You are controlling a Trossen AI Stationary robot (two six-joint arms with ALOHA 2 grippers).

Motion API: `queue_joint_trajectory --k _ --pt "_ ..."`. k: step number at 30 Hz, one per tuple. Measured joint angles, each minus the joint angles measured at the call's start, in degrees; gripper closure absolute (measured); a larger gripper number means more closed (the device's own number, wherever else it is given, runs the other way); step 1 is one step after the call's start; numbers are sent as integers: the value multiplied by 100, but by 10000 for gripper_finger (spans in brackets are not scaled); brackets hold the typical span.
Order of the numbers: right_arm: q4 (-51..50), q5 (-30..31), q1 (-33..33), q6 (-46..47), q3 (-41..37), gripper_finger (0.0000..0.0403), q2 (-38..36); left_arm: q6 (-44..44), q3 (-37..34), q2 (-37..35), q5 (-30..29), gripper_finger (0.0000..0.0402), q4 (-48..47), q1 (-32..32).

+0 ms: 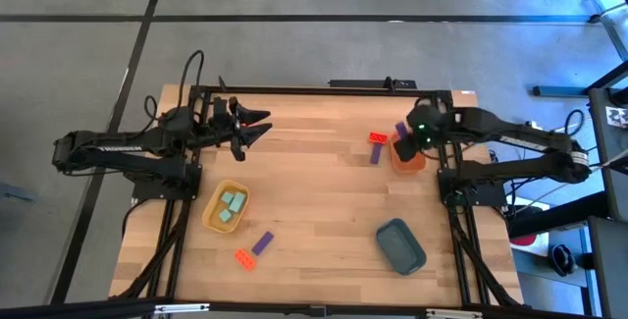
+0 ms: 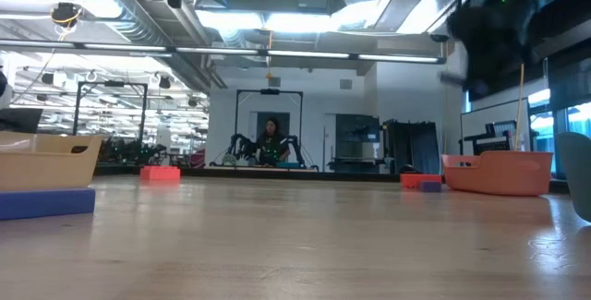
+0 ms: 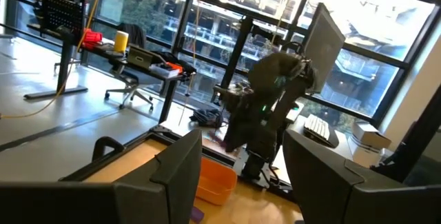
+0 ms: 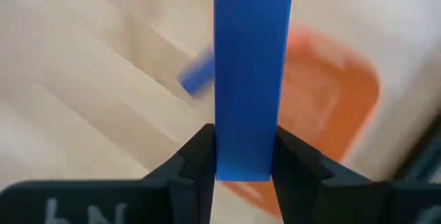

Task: Sort & place blocks by color
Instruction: Put the top left purple block into the orange bin, then put the top right orange game piece into the blue bin

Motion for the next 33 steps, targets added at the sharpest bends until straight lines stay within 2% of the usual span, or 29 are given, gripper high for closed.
queue_joint_trajectory --k 6,13,19,26,33 --pt "511 -346 -400 388 -1093 294 279 0 0 2 3 208 -2 0" --pt "1230 -511 -821 691 -1686 294 593 2 0 2 5 208 -2 0" --pt "1648 -512 -1072 692 -1902 289 934 2 0 4 5 208 -2 0" --pt "1859 -547 -1119 684 -1902 225 1141 2 0 4 7 208 -2 0" --pt "1509 -546 -1119 297 -1710 217 1129 2 0 4 7 208 -2 0"
